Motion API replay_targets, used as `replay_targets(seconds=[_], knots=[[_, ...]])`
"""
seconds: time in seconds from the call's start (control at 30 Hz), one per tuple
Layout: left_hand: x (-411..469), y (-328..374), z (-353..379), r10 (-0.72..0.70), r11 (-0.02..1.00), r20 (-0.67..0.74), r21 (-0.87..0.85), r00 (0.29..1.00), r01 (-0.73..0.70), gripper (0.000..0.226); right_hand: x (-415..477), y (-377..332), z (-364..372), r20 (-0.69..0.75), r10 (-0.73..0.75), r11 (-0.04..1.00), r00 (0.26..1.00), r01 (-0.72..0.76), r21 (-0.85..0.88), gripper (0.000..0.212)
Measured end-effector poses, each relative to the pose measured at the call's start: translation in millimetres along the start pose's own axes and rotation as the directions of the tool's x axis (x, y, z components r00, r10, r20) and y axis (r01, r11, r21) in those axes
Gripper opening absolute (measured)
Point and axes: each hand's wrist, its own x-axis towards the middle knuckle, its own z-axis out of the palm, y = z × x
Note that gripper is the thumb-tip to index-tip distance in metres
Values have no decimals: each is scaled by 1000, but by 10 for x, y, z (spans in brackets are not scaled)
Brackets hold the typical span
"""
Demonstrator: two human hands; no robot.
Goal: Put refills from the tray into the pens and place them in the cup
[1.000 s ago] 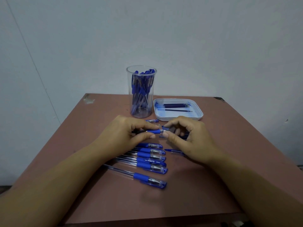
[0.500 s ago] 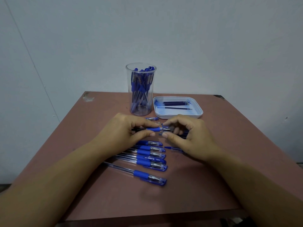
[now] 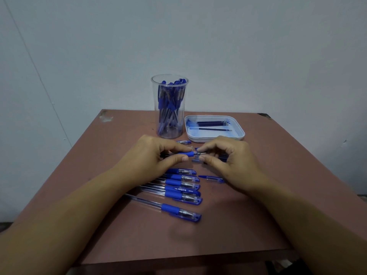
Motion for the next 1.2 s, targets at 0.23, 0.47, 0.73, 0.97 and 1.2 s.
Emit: replay_targets(seconds=[0.23,0.47,0.73,0.97,1.2], knots=[[0,-70,-58,-24,999,-17,36,1000,25,25,-10,61,-87,-17,90,995,996,-90,-38,23],[12,-127,-65,-39,997,-9,71,999,39,29,12,103,-130,314,184,954,931,-92,-287,28],[10,-142,-59,-53,995,0,88,999,53,27,18,119,-151,266,133,973,955,-75,-219,28],[10,-93,-1,-26,997,11,69,1000,25,27,26,47,-21,-3,52,997,999,-52,-62,25],[17,-71,-17,-14,998,7,64,1000,14,30,42,102,-56,43,121,991,992,-118,-56,19]])
